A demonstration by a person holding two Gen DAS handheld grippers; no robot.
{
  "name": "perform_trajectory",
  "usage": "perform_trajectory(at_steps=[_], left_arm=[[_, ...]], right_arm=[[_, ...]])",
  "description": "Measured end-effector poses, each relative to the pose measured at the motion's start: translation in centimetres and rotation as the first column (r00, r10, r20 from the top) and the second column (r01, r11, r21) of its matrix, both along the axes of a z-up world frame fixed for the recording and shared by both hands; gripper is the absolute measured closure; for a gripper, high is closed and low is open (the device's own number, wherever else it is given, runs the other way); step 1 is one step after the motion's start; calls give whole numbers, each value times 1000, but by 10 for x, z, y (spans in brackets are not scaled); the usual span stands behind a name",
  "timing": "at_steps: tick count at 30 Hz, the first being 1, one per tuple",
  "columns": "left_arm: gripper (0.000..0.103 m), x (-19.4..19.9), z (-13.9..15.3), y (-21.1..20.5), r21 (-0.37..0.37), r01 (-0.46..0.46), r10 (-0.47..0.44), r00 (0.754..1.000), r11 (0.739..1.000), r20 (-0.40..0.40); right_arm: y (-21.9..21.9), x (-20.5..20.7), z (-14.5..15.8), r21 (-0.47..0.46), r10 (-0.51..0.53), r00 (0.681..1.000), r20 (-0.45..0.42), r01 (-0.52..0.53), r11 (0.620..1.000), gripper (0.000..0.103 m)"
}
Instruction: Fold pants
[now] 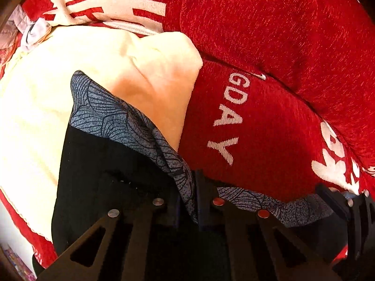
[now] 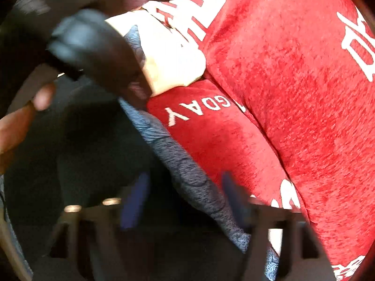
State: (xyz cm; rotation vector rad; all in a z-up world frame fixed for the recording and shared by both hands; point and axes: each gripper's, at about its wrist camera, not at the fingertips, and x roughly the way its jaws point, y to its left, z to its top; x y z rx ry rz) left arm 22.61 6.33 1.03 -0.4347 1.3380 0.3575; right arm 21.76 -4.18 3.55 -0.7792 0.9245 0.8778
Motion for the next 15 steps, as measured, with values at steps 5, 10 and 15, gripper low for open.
perform_trajectory(at_steps=[5,10,15], left_arm=[[92,-8,11,4,-11,8,-8,1000,1000,11],[92,-27,36,9,-38,24,-22,997,999,71],[92,-81,81,11,-40,56,-46,978,998,205]], right_arm=[[-3,13,-10,-21,-24,993,-118,22,1000,80],[-17,-9,22,45,-18,998,-61,20,999,87],[-28,-55,72,98,-11,999,52,6,995,88]])
